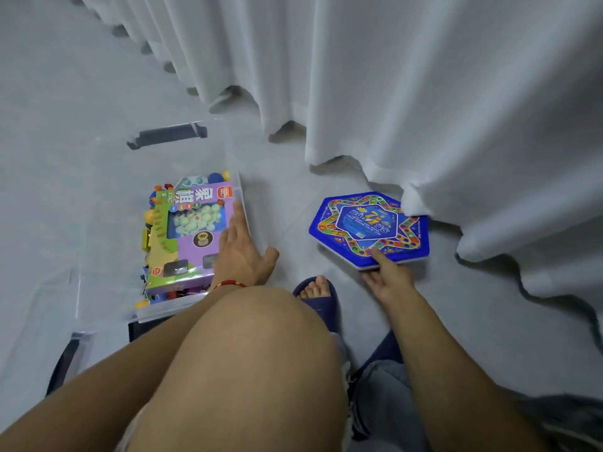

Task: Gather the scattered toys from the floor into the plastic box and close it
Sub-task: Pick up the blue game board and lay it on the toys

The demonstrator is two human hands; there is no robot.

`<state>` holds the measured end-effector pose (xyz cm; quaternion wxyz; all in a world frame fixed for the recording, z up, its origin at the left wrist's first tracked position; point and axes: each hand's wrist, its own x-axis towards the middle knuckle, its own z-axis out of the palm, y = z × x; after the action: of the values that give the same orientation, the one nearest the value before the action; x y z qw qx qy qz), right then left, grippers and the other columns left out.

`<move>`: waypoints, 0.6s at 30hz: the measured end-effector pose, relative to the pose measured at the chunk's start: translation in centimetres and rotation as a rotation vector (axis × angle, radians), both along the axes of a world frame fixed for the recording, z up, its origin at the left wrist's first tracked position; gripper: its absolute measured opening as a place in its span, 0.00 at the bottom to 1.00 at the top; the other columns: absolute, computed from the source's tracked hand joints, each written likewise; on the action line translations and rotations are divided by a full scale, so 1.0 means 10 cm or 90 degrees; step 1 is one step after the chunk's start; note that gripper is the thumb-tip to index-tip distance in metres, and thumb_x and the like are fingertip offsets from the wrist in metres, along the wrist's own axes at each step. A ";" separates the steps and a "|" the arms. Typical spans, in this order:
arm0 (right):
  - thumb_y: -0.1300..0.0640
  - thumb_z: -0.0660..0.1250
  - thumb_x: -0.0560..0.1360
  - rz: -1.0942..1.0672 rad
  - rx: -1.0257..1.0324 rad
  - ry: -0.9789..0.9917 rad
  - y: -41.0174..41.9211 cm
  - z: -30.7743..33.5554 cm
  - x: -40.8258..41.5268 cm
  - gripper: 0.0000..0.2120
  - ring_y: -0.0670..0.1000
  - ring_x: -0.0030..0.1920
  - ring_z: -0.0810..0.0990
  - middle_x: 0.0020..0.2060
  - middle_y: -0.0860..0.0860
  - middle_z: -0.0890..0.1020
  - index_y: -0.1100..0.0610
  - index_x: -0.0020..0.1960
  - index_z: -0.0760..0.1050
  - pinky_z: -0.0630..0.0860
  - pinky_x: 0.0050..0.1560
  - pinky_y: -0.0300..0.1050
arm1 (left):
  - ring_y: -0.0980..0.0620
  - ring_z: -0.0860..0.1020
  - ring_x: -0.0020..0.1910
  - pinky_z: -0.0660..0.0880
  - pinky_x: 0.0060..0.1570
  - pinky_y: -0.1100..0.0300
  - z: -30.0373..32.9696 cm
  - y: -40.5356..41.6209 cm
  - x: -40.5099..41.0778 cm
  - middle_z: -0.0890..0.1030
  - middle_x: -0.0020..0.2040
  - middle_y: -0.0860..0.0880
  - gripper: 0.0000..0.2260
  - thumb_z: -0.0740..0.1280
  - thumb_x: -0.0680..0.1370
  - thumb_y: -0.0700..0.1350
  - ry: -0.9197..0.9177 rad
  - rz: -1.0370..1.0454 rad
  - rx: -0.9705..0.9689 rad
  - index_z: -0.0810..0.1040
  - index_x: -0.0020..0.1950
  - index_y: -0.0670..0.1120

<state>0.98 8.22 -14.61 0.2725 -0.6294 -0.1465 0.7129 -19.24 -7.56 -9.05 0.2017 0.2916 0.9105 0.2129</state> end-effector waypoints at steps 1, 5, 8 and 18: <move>0.63 0.74 0.74 -0.005 0.014 0.021 -0.02 0.11 -0.07 0.23 0.54 0.45 0.84 0.55 0.57 0.84 0.59 0.67 0.72 0.81 0.28 0.46 | 0.40 0.62 0.75 0.64 0.69 0.43 0.03 -0.01 0.00 0.57 0.80 0.45 0.46 0.69 0.75 0.50 -0.030 -0.002 0.022 0.37 0.80 0.51; 0.61 0.72 0.75 0.037 0.043 0.121 -0.21 0.60 -0.34 0.24 0.53 0.42 0.85 0.51 0.56 0.84 0.59 0.69 0.72 0.81 0.31 0.45 | 0.43 0.65 0.74 0.62 0.69 0.53 0.34 -0.05 -0.14 0.64 0.78 0.46 0.33 0.65 0.79 0.54 -0.173 0.067 0.095 0.55 0.80 0.50; 0.61 0.71 0.77 0.127 0.113 0.203 -0.42 0.95 -0.60 0.21 0.54 0.48 0.85 0.57 0.58 0.84 0.59 0.68 0.73 0.83 0.39 0.50 | 0.43 0.77 0.61 0.74 0.62 0.49 0.71 -0.15 -0.36 0.78 0.65 0.44 0.28 0.63 0.75 0.63 -0.383 0.200 0.278 0.72 0.69 0.46; 0.52 0.67 0.80 0.589 0.359 0.038 -1.13 1.77 -1.78 0.08 0.49 0.38 0.82 0.40 0.50 0.84 0.56 0.52 0.76 0.80 0.37 0.45 | 0.43 0.85 0.49 0.82 0.46 0.43 0.86 -1.27 -0.93 0.85 0.53 0.42 0.12 0.67 0.80 0.41 -0.611 0.527 0.714 0.75 0.64 0.42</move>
<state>-16.80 -3.10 3.06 0.0927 -0.3810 -0.5859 0.7092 -28.57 -20.24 -0.41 0.2977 -0.1306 0.5192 0.7904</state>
